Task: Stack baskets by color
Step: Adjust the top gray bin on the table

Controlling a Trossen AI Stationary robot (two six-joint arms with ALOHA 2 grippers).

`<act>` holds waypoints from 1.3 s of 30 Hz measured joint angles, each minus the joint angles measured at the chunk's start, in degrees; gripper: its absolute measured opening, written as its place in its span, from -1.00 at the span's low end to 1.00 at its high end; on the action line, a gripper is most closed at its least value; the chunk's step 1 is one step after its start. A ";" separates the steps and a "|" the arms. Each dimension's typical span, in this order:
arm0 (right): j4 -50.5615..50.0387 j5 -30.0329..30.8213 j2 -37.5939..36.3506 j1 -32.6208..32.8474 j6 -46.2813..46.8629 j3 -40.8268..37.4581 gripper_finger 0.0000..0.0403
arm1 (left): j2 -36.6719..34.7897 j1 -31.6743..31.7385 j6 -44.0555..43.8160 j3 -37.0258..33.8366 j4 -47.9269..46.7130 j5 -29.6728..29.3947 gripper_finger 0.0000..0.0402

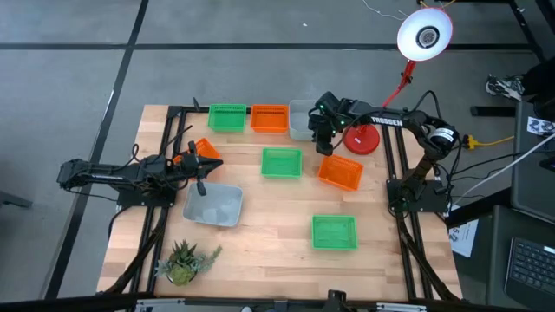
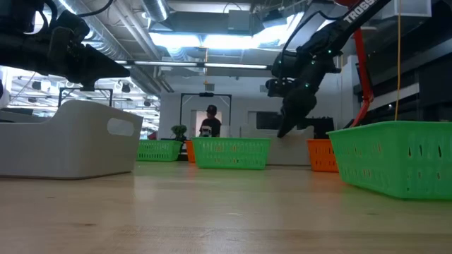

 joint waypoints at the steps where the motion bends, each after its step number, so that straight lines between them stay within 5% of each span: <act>1: 0.04 0.01 -0.28 0.19 -0.03 0.00 -0.58 | -0.01 0.00 0.00 0.00 0.00 0.00 -0.95; 8: 4.10 1.07 -1.42 0.84 -1.50 0.00 -0.58 | 0.00 -0.01 0.00 0.01 -0.13 0.01 -0.95; 20: 8.45 20.71 -1.38 -3.87 -4.74 0.02 -0.58 | -0.01 0.01 0.02 0.01 -1.05 0.00 -0.95; 39: 1.31 27.22 -1.32 -8.55 -1.55 0.07 -0.58 | 0.01 0.00 0.00 0.01 -1.24 0.00 -0.95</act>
